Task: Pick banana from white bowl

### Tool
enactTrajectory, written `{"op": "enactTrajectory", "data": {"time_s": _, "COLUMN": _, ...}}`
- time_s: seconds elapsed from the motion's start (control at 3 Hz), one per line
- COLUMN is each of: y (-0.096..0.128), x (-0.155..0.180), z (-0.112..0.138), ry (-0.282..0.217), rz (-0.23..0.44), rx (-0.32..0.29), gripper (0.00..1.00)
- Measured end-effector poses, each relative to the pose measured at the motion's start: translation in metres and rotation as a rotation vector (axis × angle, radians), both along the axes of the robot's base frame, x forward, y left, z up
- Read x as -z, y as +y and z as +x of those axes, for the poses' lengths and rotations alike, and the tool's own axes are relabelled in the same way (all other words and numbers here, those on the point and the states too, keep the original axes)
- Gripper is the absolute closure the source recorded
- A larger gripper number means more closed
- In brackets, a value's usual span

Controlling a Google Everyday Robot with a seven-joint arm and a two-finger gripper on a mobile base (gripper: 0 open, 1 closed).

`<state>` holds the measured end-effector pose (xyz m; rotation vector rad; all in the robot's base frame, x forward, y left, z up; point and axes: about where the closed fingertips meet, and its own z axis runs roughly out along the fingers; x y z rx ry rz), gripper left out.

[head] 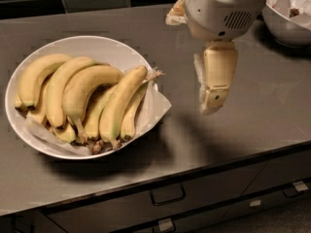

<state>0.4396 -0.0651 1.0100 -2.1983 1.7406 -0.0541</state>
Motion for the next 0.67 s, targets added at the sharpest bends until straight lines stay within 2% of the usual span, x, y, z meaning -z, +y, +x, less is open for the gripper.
{"op": "enactTrajectory", "data": {"time_s": 0.33, "y": 0.036, "x": 0.0, "z": 0.005, "ry": 0.0, "rz": -0.012, "rx": -0.111, "gripper": 0.0}}
{"op": "enactTrajectory", "data": {"time_s": 0.67, "y": 0.089, "x": 0.007, "z": 0.012, "ry": 0.028, "rz": -0.044, "rx": -0.272, "gripper": 0.0}}
